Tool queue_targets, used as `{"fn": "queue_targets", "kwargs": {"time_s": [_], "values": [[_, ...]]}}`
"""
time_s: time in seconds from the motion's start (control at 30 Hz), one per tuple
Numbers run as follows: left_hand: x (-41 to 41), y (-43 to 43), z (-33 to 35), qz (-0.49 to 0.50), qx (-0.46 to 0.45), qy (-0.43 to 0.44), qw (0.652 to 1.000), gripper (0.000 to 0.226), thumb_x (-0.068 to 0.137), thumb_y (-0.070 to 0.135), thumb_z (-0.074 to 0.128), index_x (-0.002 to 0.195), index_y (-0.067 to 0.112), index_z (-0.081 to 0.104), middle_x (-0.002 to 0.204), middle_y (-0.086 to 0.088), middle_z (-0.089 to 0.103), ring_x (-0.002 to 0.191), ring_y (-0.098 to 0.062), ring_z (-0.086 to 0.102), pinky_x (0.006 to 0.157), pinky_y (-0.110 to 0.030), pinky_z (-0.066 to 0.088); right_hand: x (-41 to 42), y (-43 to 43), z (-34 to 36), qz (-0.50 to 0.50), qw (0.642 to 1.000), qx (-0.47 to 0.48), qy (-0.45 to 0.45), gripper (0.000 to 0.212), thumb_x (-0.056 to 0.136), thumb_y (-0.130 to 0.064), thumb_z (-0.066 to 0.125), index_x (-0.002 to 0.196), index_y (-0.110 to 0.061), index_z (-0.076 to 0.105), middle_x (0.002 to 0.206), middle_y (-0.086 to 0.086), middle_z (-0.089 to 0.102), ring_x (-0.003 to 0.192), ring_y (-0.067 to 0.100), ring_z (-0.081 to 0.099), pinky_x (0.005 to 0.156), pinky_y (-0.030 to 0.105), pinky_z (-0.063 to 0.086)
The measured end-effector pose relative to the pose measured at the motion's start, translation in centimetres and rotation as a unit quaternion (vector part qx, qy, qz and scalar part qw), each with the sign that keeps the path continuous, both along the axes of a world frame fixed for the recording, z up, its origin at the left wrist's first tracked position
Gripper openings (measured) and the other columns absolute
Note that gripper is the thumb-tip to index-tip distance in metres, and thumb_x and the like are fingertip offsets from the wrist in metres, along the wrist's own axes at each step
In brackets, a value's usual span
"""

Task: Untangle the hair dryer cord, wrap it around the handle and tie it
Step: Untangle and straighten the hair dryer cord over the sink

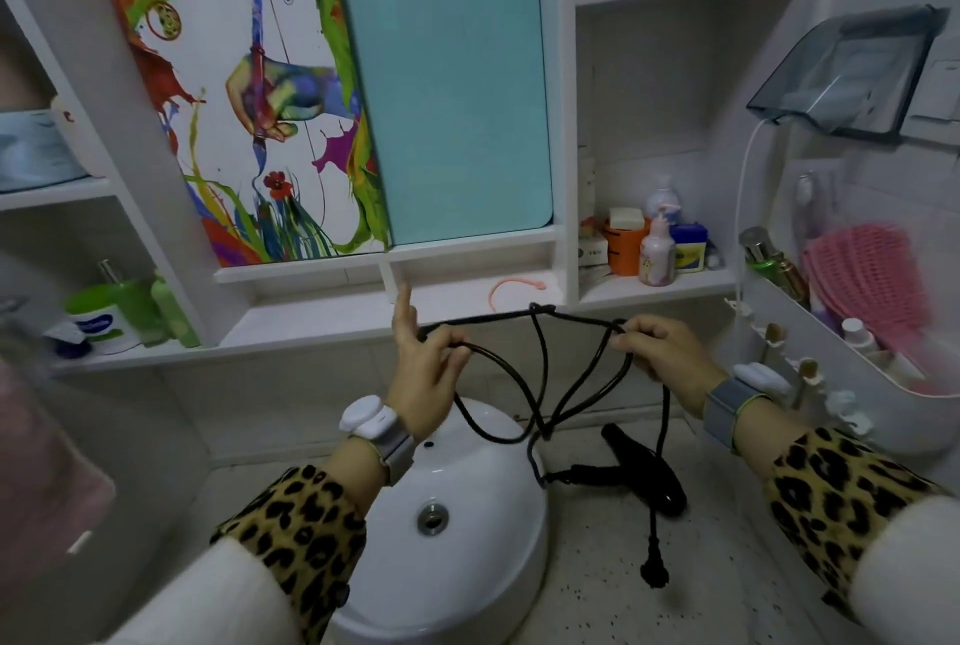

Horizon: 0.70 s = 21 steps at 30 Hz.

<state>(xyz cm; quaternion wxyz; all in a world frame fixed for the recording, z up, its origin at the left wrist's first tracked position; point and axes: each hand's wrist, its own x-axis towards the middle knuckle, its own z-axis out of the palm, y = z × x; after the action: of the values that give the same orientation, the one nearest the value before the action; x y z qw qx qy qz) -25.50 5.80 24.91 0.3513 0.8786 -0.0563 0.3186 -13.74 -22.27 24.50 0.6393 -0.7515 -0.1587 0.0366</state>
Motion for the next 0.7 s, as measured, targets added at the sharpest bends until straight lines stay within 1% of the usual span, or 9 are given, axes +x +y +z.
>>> {"fn": "queue_targets", "kwargs": {"time_s": [0.13, 0.17, 0.27, 0.33, 0.4, 0.47, 0.53, 0.63, 0.7], "values": [[-0.6, -2.0, -1.0, -0.011, -0.06, 0.016, 0.998, 0.015, 0.094, 0.024, 0.056, 0.087, 0.037, 0.058, 0.163, -0.003, -0.01, 0.14, -0.001, 0.024, 0.106, -0.021, 0.031, -0.3, 1.2, -0.8, 0.022, 0.997, 0.004, 0.069, 0.031, 0.093, -0.029, 0.054, 0.079, -0.005, 0.067, 0.053, 0.004, 0.058, 0.043, 0.013, 0.038, 0.039, 0.019, 0.026], [-0.5, -2.3, -1.3, -0.009, -0.07, 0.008, 0.998, 0.012, 0.095, 0.023, 0.056, 0.088, 0.033, 0.06, 0.163, -0.005, -0.004, 0.14, -0.005, 0.027, 0.107, -0.023, 0.033, -0.2, 1.6, -1.2, 0.027, 0.996, 0.003, 0.09, 0.032, 0.095, -0.03, 0.048, 0.083, -0.007, 0.067, 0.061, 0.005, 0.066, 0.042, 0.012, 0.038, 0.038, 0.018, 0.027], [-0.1, -3.1, -1.3, -0.009, -0.087, -0.014, 0.996, 0.013, 0.096, 0.011, 0.056, 0.091, 0.02, 0.062, 0.159, -0.007, 0.016, 0.144, -0.029, 0.029, 0.112, -0.051, 0.036, 0.1, 2.3, -2.4, 0.031, 0.993, -0.065, 0.095, 0.022, 0.094, -0.017, 0.045, 0.107, -0.01, 0.061, 0.09, 0.013, 0.071, 0.052, 0.013, 0.044, 0.041, 0.018, 0.034], [0.3, -3.5, -0.6, -0.003, -0.086, -0.025, 0.996, 0.013, 0.096, 0.009, 0.056, 0.092, 0.019, 0.063, 0.155, -0.008, 0.022, 0.144, -0.028, 0.029, 0.111, -0.055, 0.036, 0.5, 2.3, -3.3, 0.035, 0.985, -0.166, 0.041, 0.026, 0.092, -0.009, 0.052, 0.116, -0.016, 0.057, 0.104, 0.007, 0.067, 0.075, 0.016, 0.059, 0.06, 0.024, 0.047], [0.8, -3.7, 0.3, -0.003, -0.072, -0.042, 0.997, 0.012, 0.096, 0.008, 0.056, 0.093, 0.015, 0.065, 0.153, -0.01, 0.025, 0.144, -0.026, 0.028, 0.114, -0.047, 0.035, 0.9, 2.4, -4.3, 0.056, 0.976, -0.208, 0.007, 0.034, 0.09, 0.002, 0.051, 0.12, -0.013, 0.057, 0.114, 0.007, 0.065, 0.103, 0.024, 0.062, 0.084, 0.033, 0.05], [1.3, -3.7, 1.3, 0.015, -0.047, -0.058, 0.997, 0.01, 0.095, 0.008, 0.058, 0.094, 0.012, 0.066, 0.152, -0.011, 0.027, 0.143, -0.023, 0.029, 0.112, -0.026, 0.031, 1.0, 2.6, -5.2, 0.077, 0.973, -0.219, -0.006, 0.04, 0.088, 0.009, 0.049, 0.123, -0.01, 0.058, 0.123, 0.009, 0.062, 0.115, 0.02, 0.057, 0.094, 0.029, 0.044], [2.0, -3.6, 2.4, 0.032, -0.021, -0.061, 0.997, 0.01, 0.095, 0.008, 0.058, 0.094, 0.008, 0.067, 0.152, -0.012, 0.029, 0.14, -0.02, 0.029, 0.105, -0.013, 0.026, 1.4, 3.1, -5.7, 0.075, 0.968, -0.24, -0.024, 0.041, 0.088, 0.008, 0.051, 0.123, -0.011, 0.059, 0.126, 0.007, 0.06, 0.115, 0.015, 0.053, 0.093, 0.023, 0.04], [3.1, -3.1, 4.7, 0.057, -0.011, -0.076, 0.995, 0.012, 0.096, 0.008, 0.057, 0.093, 0.004, 0.068, 0.151, -0.015, 0.031, 0.132, -0.013, 0.031, 0.098, -0.001, 0.022, 2.2, 4.4, -4.7, 0.059, 0.976, -0.207, -0.014, 0.034, 0.09, 0.005, 0.052, 0.121, -0.008, 0.061, 0.125, 0.011, 0.062, 0.118, 0.023, 0.055, 0.095, 0.025, 0.041], [3.9, -3.0, 5.8, 0.081, 0.006, -0.07, 0.994, 0.013, 0.096, 0.009, 0.057, 0.093, 0.001, 0.068, 0.151, -0.016, 0.031, 0.128, -0.015, 0.037, 0.095, -0.001, 0.024, 2.3, 4.9, -3.8, 0.05, 0.986, -0.16, 0.012, 0.034, 0.091, 0.008, 0.047, 0.118, -0.003, 0.062, 0.124, 0.014, 0.063, 0.119, 0.027, 0.056, 0.092, 0.028, 0.044]]}}
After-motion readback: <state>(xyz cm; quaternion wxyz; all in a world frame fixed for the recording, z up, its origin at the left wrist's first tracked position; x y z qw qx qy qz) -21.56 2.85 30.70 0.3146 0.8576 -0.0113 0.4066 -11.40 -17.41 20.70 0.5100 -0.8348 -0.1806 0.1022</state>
